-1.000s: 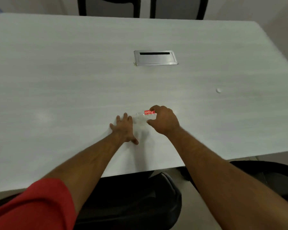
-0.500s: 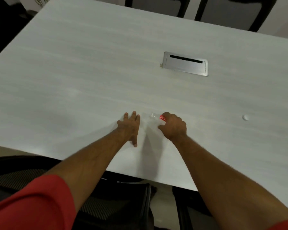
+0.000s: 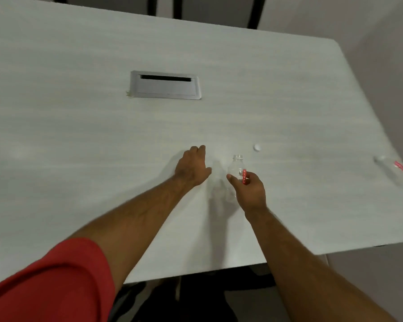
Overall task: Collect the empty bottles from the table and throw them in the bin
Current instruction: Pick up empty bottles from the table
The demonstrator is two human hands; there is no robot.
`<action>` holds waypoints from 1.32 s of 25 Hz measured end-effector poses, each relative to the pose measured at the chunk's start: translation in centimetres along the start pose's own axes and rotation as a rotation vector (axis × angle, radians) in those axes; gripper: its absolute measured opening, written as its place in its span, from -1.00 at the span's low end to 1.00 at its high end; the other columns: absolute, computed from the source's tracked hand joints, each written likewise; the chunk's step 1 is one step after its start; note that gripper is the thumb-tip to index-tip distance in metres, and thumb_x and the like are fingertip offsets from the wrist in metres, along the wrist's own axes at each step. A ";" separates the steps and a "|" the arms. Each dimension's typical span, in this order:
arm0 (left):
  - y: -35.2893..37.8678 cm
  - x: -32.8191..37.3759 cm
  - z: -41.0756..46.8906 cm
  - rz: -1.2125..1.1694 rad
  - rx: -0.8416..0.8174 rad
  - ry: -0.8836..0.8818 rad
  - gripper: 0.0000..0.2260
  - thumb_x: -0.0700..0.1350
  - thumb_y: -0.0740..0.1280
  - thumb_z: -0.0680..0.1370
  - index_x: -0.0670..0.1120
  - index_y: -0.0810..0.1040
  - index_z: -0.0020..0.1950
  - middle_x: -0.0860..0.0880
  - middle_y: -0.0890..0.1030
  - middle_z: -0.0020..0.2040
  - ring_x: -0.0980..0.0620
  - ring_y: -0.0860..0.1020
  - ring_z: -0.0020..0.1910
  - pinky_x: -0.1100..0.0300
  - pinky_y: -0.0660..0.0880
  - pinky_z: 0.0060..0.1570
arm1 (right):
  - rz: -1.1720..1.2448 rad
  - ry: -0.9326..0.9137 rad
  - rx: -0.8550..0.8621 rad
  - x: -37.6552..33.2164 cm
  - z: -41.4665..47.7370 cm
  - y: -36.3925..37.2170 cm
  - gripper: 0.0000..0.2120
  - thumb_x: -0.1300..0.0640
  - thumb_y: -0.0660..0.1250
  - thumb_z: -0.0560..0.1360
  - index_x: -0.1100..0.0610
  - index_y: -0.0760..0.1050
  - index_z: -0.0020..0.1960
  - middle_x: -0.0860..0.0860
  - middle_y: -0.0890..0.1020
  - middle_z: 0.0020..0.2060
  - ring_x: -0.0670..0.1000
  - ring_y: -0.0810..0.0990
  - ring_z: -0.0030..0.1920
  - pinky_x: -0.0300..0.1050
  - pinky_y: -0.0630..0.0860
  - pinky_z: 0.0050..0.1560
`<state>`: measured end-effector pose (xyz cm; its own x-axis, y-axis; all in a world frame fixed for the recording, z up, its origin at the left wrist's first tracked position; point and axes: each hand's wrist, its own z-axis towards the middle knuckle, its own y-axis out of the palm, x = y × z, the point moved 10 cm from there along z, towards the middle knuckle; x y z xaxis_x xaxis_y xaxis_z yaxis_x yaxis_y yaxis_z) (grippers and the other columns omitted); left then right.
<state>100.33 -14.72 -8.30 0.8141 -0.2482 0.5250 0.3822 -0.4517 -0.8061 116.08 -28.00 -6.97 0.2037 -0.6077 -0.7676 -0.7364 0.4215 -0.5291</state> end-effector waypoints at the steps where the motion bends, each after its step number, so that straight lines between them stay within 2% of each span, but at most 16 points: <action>1: 1.0 2.0 1.5 0.005 0.007 0.026 -0.37 0.02 0.35 0.51 -0.19 0.24 0.49 -0.23 0.40 0.37 -0.23 0.40 0.32 -0.07 0.44 0.24 | 0.022 0.022 0.020 0.9 1.0 -1.5 -0.67 -0.09 0.48 0.43 0.14 0.59 0.02 -0.02 0.65 -0.17 0.02 0.61 -0.14 -0.15 0.47 -0.13; 4: 4.3 6.9 5.8 -0.011 -0.003 0.085 -0.37 -0.11 0.33 0.51 -0.16 0.17 0.53 -0.21 0.32 0.46 -0.23 0.34 0.40 -0.04 0.39 0.31 | 0.061 0.080 0.103 3.3 3.7 -5.2 -0.64 -0.06 0.47 0.45 0.13 0.58 0.13 0.01 0.67 -0.05 0.04 0.63 -0.06 -0.15 0.51 -0.08; 6: 6.6 9.9 8.3 0.017 -0.045 0.123 -0.34 -0.20 0.27 0.53 -0.11 0.08 0.58 -0.20 0.17 0.57 -0.21 0.18 0.52 -0.02 0.26 0.44 | 0.065 0.118 0.144 5.0 5.3 -7.4 -0.60 -0.05 0.46 0.46 0.13 0.55 0.20 0.03 0.66 0.01 0.08 0.63 0.00 -0.04 0.57 0.04; 8: 8.0 12.3 10.2 0.130 -0.034 0.177 -0.37 -0.26 0.22 0.55 -0.11 0.07 0.59 -0.21 0.11 0.59 -0.21 0.13 0.55 -0.02 0.21 0.47 | 0.069 0.133 0.143 6.0 6.6 -8.6 -0.58 -0.06 0.46 0.46 0.14 0.53 0.23 0.05 0.66 0.04 0.11 0.63 0.02 0.04 0.59 0.12; 10: 8.9 14.8 11.5 0.288 0.006 0.235 -0.44 -0.26 0.18 0.58 -0.13 0.12 0.57 -0.25 0.14 0.57 -0.25 0.20 0.51 -0.04 0.25 0.43 | 0.063 0.131 0.121 6.7 7.8 -9.5 -0.55 -0.08 0.45 0.48 0.14 0.51 0.26 0.05 0.65 0.06 0.11 0.63 0.03 0.03 0.59 0.14; 13: 10.9 18.2 12.1 0.459 -0.019 0.303 -0.52 -0.25 0.14 0.61 -0.13 0.21 0.54 -0.27 0.23 0.53 -0.26 0.30 0.45 -0.04 0.32 0.38 | 0.079 0.119 0.089 7.5 9.2 -10.9 -0.57 -0.07 0.44 0.49 0.14 0.50 0.25 0.04 0.63 0.04 0.07 0.61 -0.02 -0.08 0.55 0.03; 16: 11.6 20.9 11.0 0.542 0.009 0.333 -0.68 -0.29 0.17 0.59 -0.19 0.43 0.34 -0.23 0.45 0.32 -0.19 0.45 0.26 0.01 0.45 0.15 | 0.098 0.118 0.048 8.7 9.7 -12.1 -0.60 -0.05 0.44 0.49 0.13 0.50 0.22 0.04 0.62 0.02 0.04 0.58 -0.05 -0.15 0.47 -0.03; 18: 11.7 21.7 9.7 0.509 0.023 0.286 -0.74 -0.31 0.20 0.56 -0.22 0.49 0.24 -0.21 0.50 0.23 -0.19 0.49 0.20 0.01 0.48 0.10 | 0.130 0.118 0.018 9.2 9.3 -13.0 -0.61 -0.04 0.45 0.49 0.14 0.51 0.22 0.03 0.62 0.02 0.04 0.58 -0.04 -0.15 0.47 -0.03; 20: 10.8 21.3 9.1 0.278 0.036 0.151 -0.75 -0.27 0.26 0.53 -0.23 0.54 0.19 -0.21 0.53 0.21 -0.20 0.53 0.17 0.00 0.50 0.10 | 0.157 0.115 0.003 9.4 8.8 -13.9 -0.63 -0.03 0.46 0.48 0.14 0.53 0.18 0.04 0.64 -0.01 0.06 0.60 -0.05 -0.13 0.52 -0.04; 23: 9.3 19.5 6.7 -0.375 0.079 -0.157 -0.79 -0.20 0.41 0.43 -0.19 0.65 0.04 -0.15 0.65 0.06 -0.14 0.61 0.04 0.04 0.56 0.06 | 0.192 0.083 -0.032 9.1 7.4 -15.4 -0.64 -0.05 0.48 0.46 0.13 0.55 0.15 0.00 0.64 -0.06 0.03 0.61 -0.07 -0.17 0.52 -0.07; 25: 9.2 19.2 4.3 -0.825 0.086 -0.333 -0.97 -0.27 0.41 0.42 -0.18 0.62 -0.16 -0.14 0.64 -0.11 -0.11 0.61 -0.10 0.00 0.59 0.06 | 0.195 0.050 -0.048 8.5 6.4 -16.5 -0.61 -0.10 0.48 0.44 0.12 0.57 0.15 -0.02 0.66 -0.05 0.01 0.63 -0.06 -0.16 0.53 -0.06; 27: 8.9 20.3 1.7 -1.135 0.054 -0.413 -0.92 -0.33 0.38 0.45 -0.20 0.57 -0.23 -0.16 0.60 -0.16 -0.09 0.59 -0.16 -0.01 0.61 0.10 | 0.169 -0.003 -0.070 7.4 4.9 -17.6 -0.59 -0.15 0.47 0.42 0.09 0.56 0.13 -0.03 0.66 -0.06 0.01 0.64 -0.06 -0.13 0.57 -0.03; 30: 7.2 23.1 -1.6 -1.269 -0.006 -0.366 -0.94 -0.30 0.36 0.50 -0.19 0.57 -0.16 -0.15 0.62 -0.16 -0.10 0.64 -0.14 0.05 0.63 0.01 | 0.161 -0.036 -0.060 6.3 2.0 -19.1 -0.51 -0.23 0.47 0.34 0.02 0.53 0.15 -0.05 0.66 -0.03 0.03 0.67 -0.04 0.02 0.64 0.04; 33: 5.5 25.6 -4.3 -1.190 -0.072 -0.237 -0.95 -0.29 0.38 0.51 -0.19 0.59 -0.15 -0.11 0.65 -0.14 -0.04 0.64 -0.15 0.18 0.62 -0.13 | 0.171 -0.050 -0.024 5.7 -0.6 -20.4 -0.43 -0.29 0.46 0.25 -0.06 0.49 0.17 -0.05 0.66 -0.05 0.05 0.69 -0.07 0.13 0.66 0.00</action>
<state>121.45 -27.27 1.86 0.0331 0.5131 0.8577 0.9259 -0.3388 0.1669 131.84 -40.47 -0.34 0.1058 -0.4940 -0.8630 -0.7780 0.4994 -0.3812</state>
